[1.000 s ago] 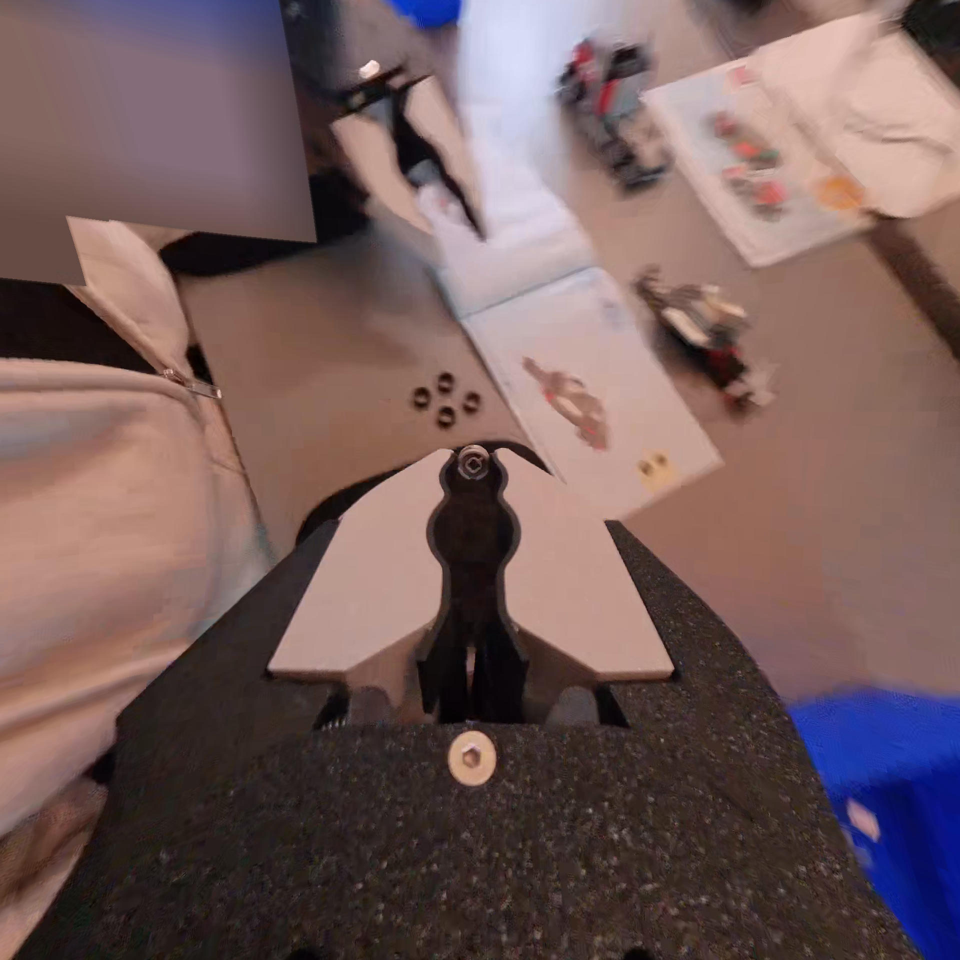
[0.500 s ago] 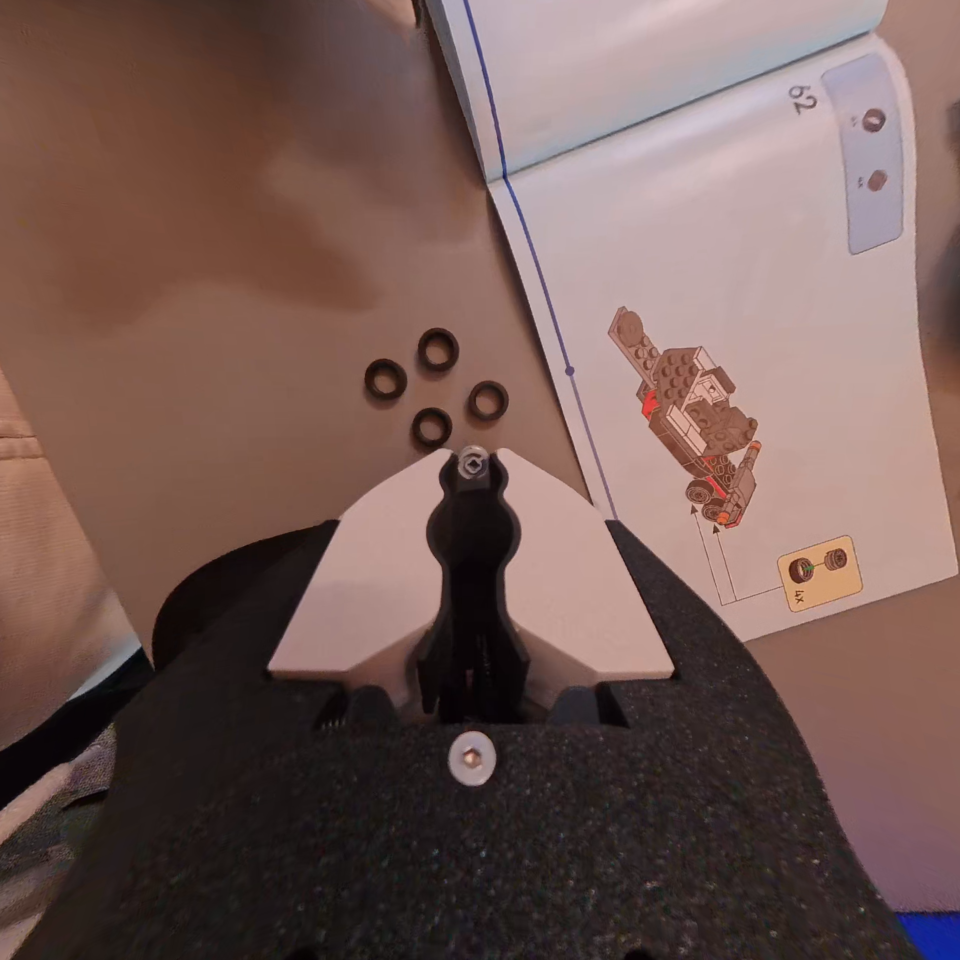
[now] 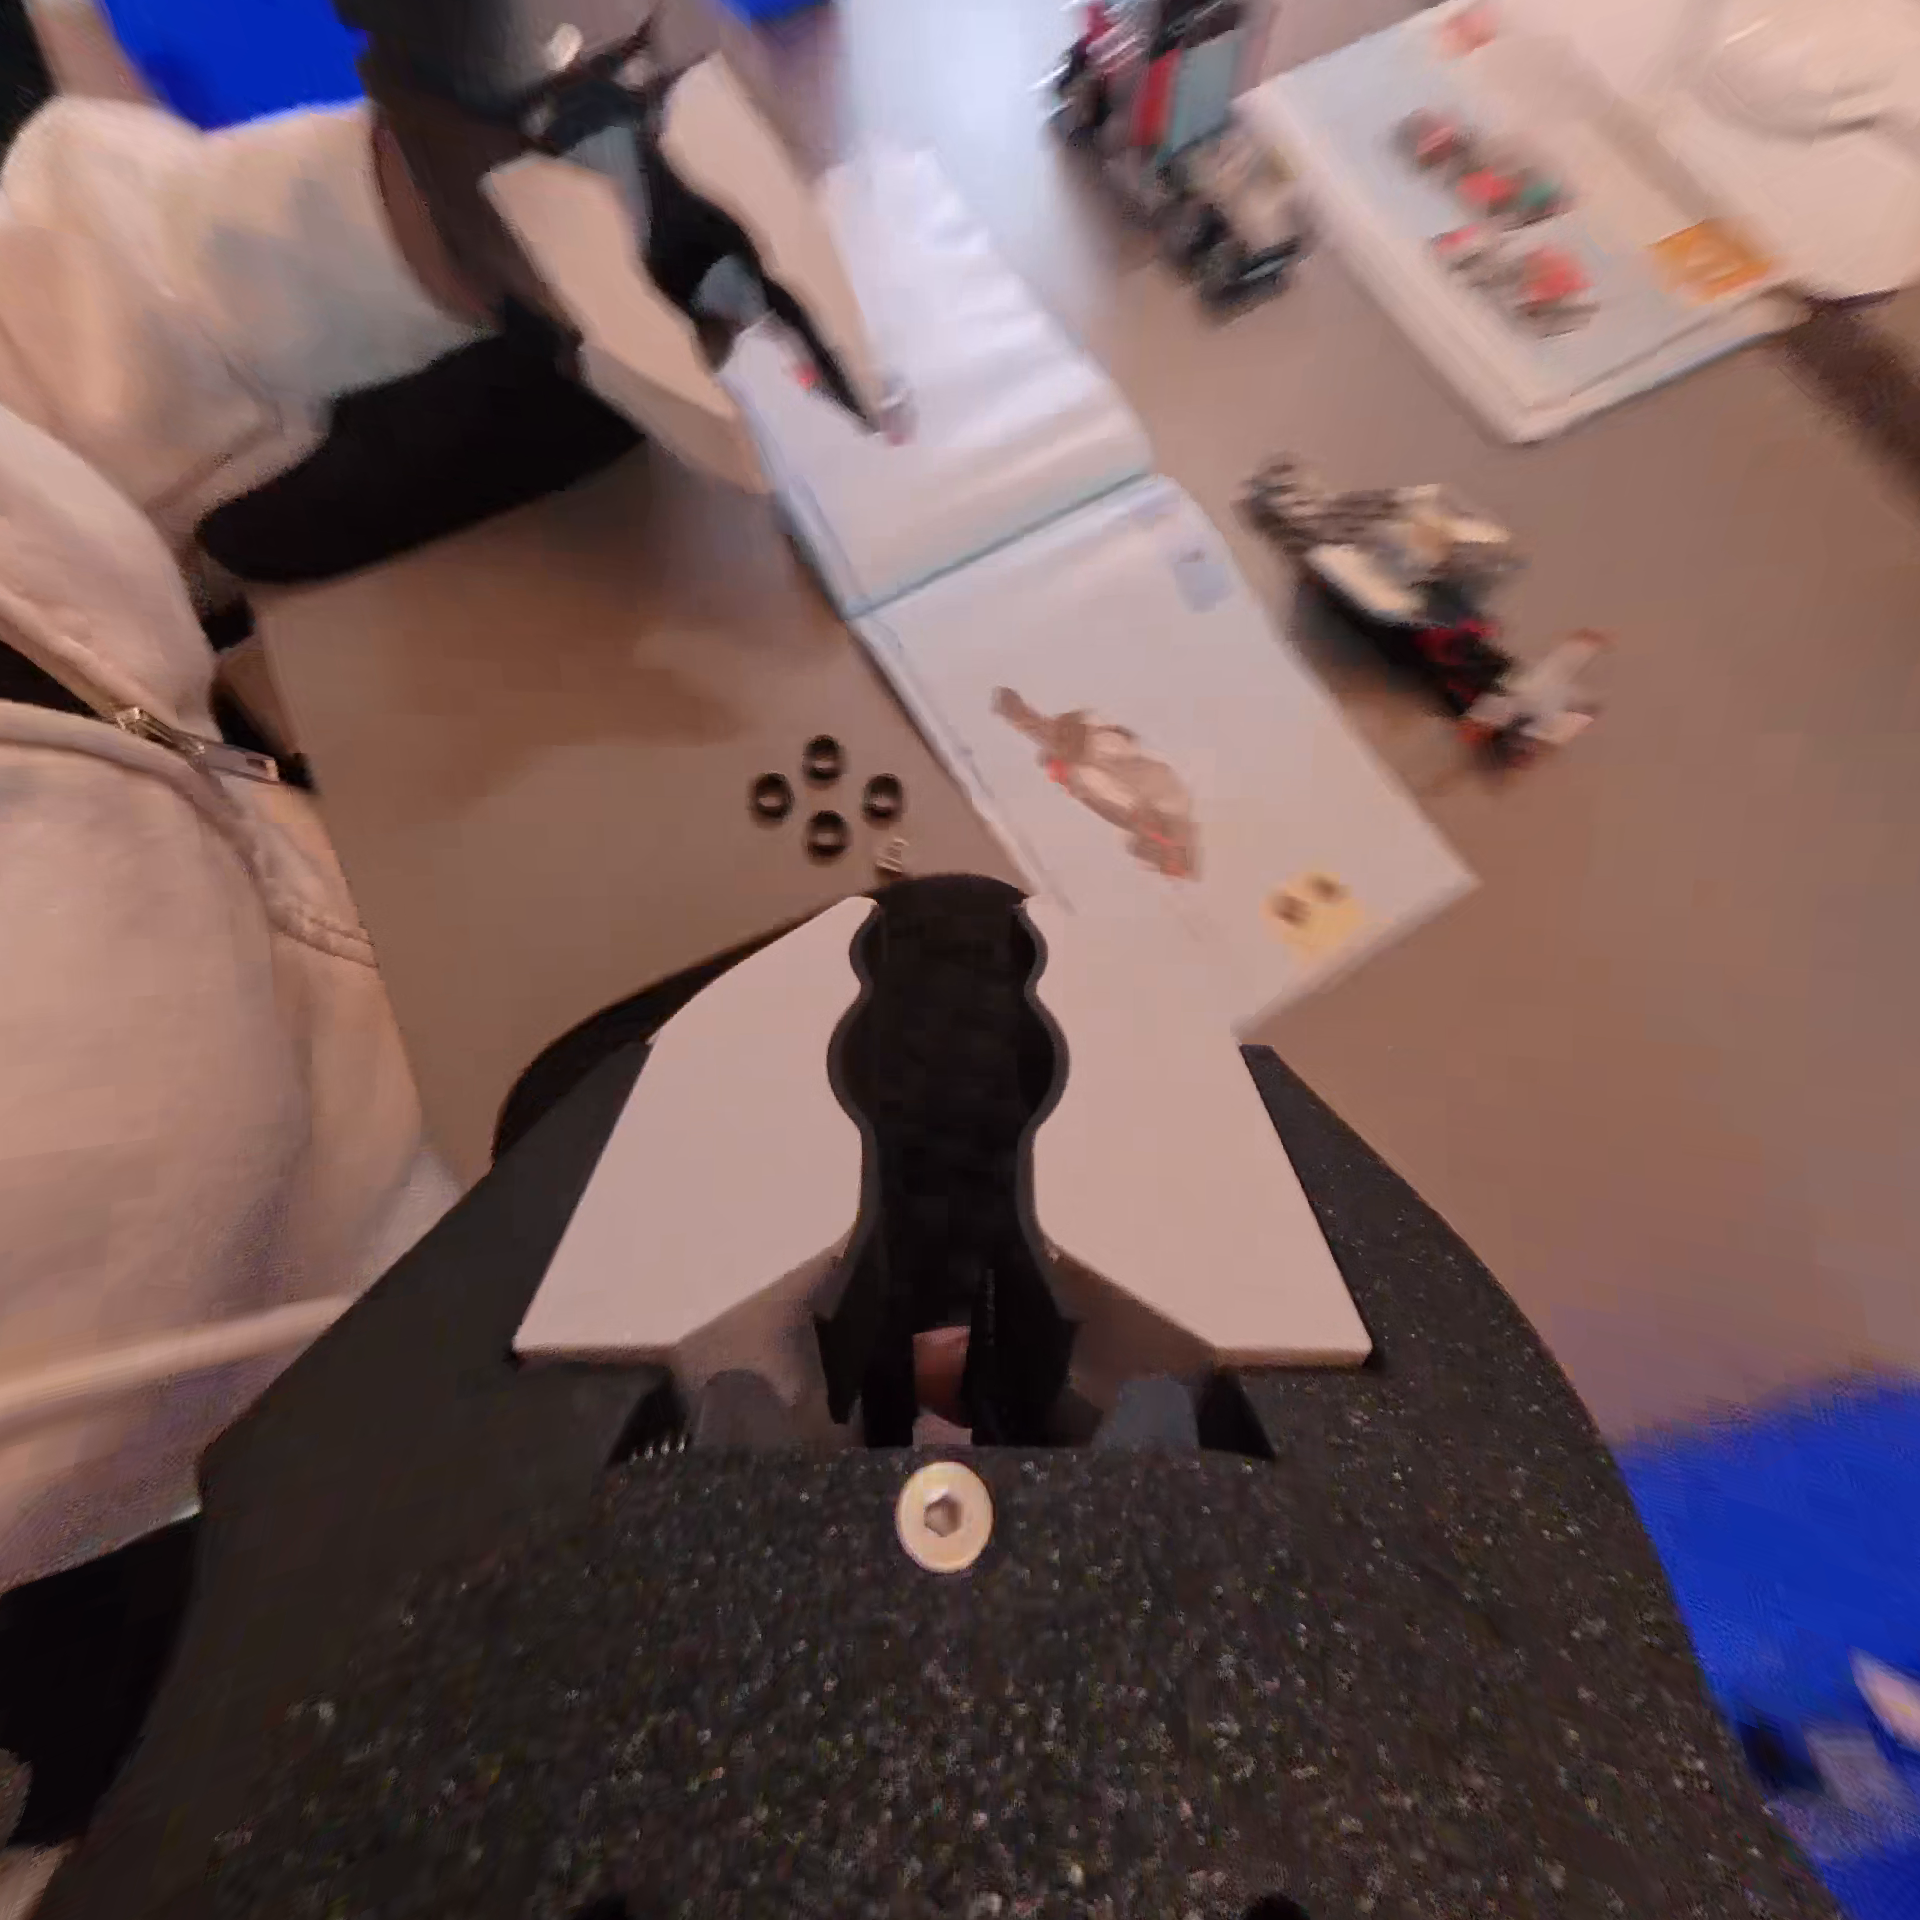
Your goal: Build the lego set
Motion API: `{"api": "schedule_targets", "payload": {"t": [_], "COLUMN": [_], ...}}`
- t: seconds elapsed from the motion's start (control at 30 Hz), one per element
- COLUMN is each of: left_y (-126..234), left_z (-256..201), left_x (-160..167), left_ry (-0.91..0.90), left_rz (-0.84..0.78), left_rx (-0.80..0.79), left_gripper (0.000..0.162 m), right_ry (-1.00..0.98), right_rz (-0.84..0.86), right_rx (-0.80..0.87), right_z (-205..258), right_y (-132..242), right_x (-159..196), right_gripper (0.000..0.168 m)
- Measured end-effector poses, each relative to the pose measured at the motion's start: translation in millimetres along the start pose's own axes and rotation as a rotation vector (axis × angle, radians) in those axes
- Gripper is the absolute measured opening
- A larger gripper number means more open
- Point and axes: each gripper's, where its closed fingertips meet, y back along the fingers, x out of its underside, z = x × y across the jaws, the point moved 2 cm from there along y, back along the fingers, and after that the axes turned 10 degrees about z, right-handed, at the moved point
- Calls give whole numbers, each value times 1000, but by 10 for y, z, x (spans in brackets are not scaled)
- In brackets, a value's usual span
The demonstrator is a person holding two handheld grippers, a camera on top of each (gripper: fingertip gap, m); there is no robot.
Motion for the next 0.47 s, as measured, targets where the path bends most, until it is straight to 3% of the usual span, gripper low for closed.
{"api": "schedule_targets", "payload": {"t": [0.03,0.13,0.2,0.3,0.47], "left_y": [3,14,10,1,21], "left_z": [2,4,4,6,25], "left_x": [-3,-12,-10,-4,-17], "left_ry": [0,-1,0,4,17], "left_rz": [-3,-13,-10,-2,-21], "left_rx": [-3,-7,-4,-1,-7], "left_gripper": [34,34,34,34,34], "right_ry": [-50,-287,-473,-528,-397], "right_rz": [-31,77,258,407,514], "right_rx": [97,423,479,361,243], "right_z": [-147,-685,-878,-868,-768], "right_y": [263,922,1085,941,630], "right_x": [86,792,1450,2019,2235], "right_gripper": [22,21,22,23,20]}}
